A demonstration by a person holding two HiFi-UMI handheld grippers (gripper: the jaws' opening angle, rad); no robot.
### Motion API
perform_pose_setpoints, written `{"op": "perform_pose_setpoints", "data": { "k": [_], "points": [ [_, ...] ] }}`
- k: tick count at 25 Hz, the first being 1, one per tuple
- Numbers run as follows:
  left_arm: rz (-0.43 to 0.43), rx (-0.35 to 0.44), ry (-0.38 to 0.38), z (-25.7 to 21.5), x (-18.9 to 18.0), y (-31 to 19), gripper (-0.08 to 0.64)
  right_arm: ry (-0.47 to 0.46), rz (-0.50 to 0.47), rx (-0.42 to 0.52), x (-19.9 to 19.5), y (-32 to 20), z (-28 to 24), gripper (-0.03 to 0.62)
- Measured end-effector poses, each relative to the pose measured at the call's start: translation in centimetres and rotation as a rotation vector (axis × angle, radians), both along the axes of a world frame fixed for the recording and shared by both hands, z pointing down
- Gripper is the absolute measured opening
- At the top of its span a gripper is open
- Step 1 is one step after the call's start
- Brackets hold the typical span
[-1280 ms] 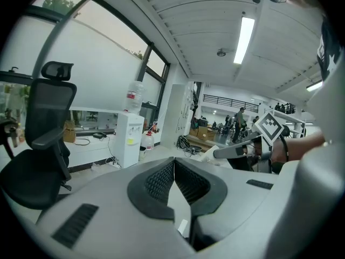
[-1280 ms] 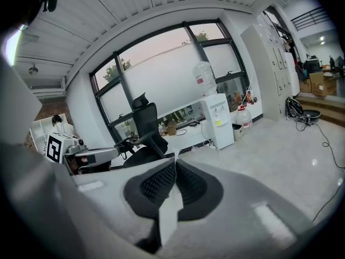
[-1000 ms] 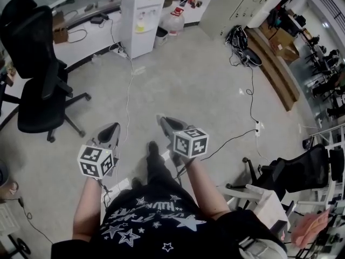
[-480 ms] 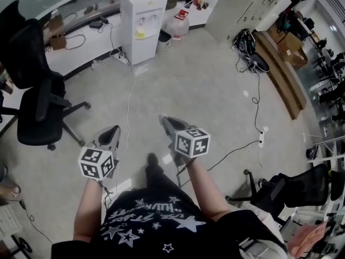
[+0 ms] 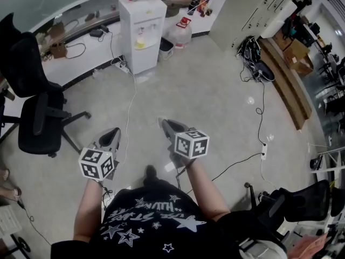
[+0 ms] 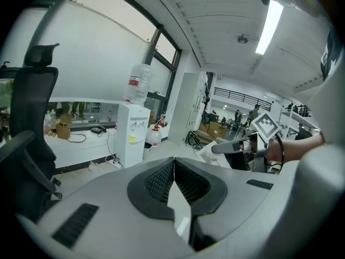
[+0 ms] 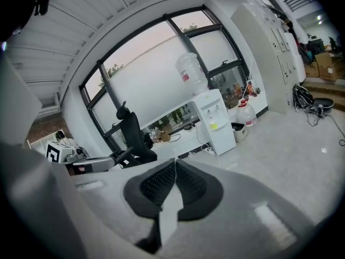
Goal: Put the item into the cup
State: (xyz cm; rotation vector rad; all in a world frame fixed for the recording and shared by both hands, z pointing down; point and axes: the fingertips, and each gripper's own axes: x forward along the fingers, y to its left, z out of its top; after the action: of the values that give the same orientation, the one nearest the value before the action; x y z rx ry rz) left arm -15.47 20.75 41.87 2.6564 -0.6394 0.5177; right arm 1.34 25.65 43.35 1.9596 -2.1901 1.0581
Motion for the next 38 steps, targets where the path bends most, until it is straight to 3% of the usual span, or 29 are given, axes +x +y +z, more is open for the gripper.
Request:
{"op": "perform_pose_setpoints", "data": {
  "k": [8,21,30,38],
  "points": [
    [-0.035,-0.008,0.021,0.3,3.8,-1.2,0.006,-0.03,-0.033,0.032,2.9,-2.0,-0.5,0.002],
    [-0.025,-0.038,0.036,1.0,4.5,-4.7,0.006,-0.033,-0.055,-0.009,2.4,-4.7,0.7,0.002],
    [-0.003,-0.08,0.069,2.3,8.0,-11.7,0.006,-0.024,-0.023,0.019,6.2,-10.4,0.6,0.002],
    [0.009,-0.098,0.054,3.8,10.6,-20.2,0.006,-0.019,-0.013,-0.029,9.1,-18.1,2.7,0.002]
  ]
}}
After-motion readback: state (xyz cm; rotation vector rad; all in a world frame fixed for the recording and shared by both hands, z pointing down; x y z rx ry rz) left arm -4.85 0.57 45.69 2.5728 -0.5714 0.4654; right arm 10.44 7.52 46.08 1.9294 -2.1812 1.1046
